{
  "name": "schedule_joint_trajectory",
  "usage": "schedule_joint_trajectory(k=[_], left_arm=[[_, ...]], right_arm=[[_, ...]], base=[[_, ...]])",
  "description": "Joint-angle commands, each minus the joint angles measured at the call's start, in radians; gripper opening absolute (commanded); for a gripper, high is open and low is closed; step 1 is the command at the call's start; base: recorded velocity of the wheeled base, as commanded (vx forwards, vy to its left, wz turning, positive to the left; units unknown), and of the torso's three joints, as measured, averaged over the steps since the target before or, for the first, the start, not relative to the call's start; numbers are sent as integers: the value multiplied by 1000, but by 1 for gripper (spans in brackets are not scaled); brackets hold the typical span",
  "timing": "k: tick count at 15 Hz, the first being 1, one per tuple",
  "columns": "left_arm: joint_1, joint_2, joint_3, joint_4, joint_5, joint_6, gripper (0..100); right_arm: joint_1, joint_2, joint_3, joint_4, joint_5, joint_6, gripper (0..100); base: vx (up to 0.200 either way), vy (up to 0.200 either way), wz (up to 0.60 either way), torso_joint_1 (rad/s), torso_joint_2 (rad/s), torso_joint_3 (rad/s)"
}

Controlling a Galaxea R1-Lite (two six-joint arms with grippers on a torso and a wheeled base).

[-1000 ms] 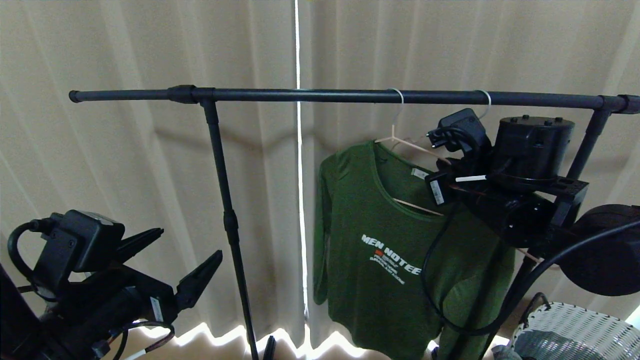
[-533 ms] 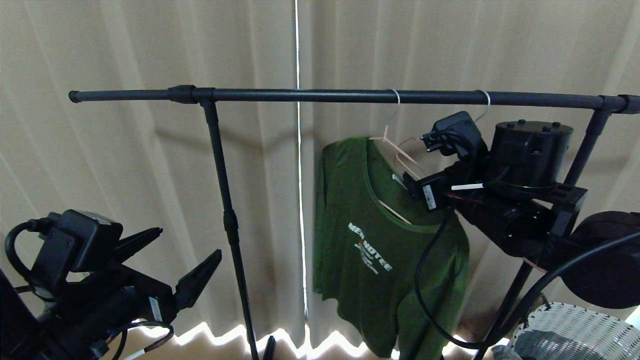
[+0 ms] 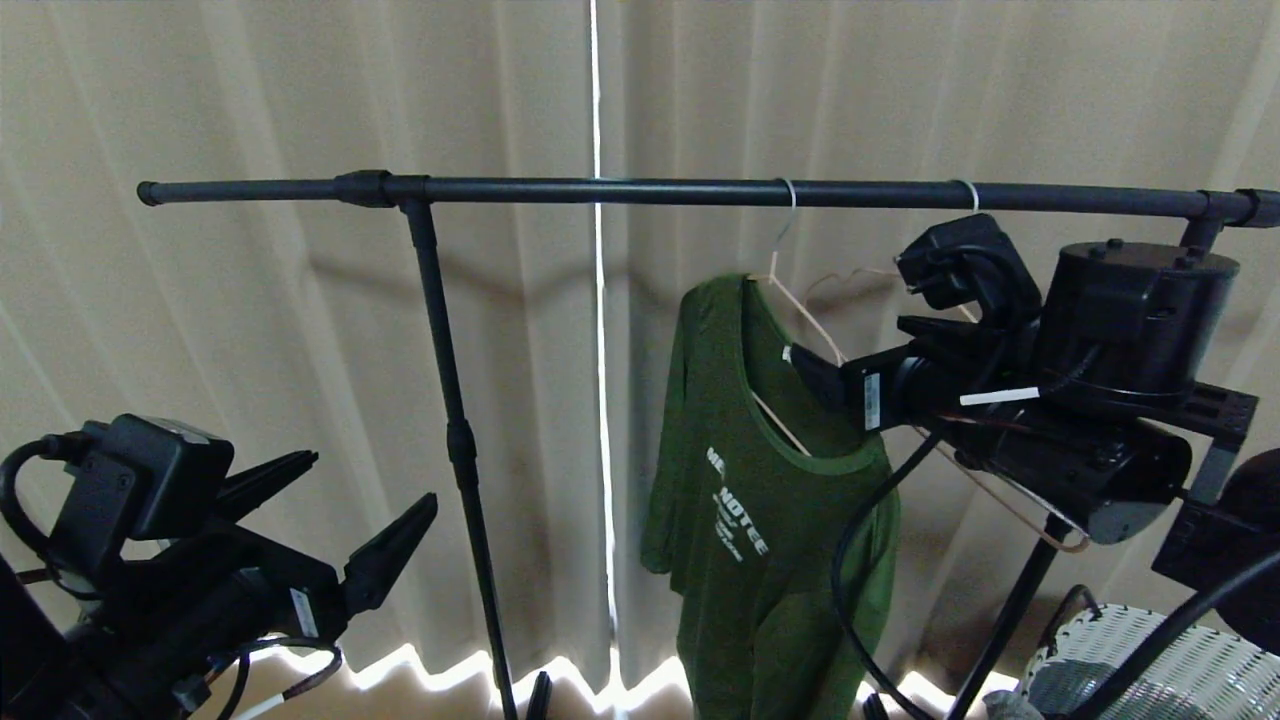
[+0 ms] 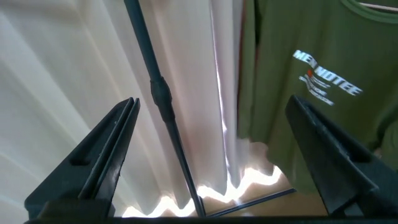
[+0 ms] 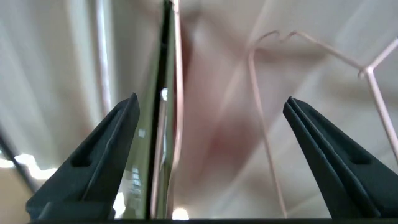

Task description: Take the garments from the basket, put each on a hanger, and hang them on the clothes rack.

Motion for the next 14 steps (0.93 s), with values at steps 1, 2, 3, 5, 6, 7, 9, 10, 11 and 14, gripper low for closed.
schedule_joint_trajectory(k=[1,2,3,5,6,7,9,10,11,14], left_arm=[[1,-10,1,0,0,0,100],[1,-15,1,0,0,0,100],[1,-16,2,0,0,0,100],[7,-24,11,0,2,1,100],[24,-42,7,0,2,0,100],[47,-55,5,0,2,0,100],[93,-107,24,1,2,0,100],[145,-164,48,6,0,7,100],[166,-185,56,9,0,17,100],[277,-249,123,10,0,46,100]], right_arm=[[0,-70,49,0,20,18,100],[0,-116,85,-4,52,22,100],[0,-144,113,-28,78,24,100],[-2,-196,194,-132,132,16,100],[-9,-241,237,-158,141,12,100],[-17,-265,253,-155,141,7,100],[-95,-379,331,-134,141,-64,100],[-126,-445,383,-108,142,-105,100],[-132,-463,401,-94,142,-108,100],[-218,-492,495,-83,136,-110,100]], base=[[0,0,0,0,0,0],[0,0,0,0,0,0],[0,0,0,0,0,0],[0,0,0,0,0,0],[0,0,0,0,0,0],[0,0,0,0,0,0],[0,0,0,0,0,0],[0,0,0,0,0,0],[0,0,0,0,0,0],[0,0,0,0,0,0]])
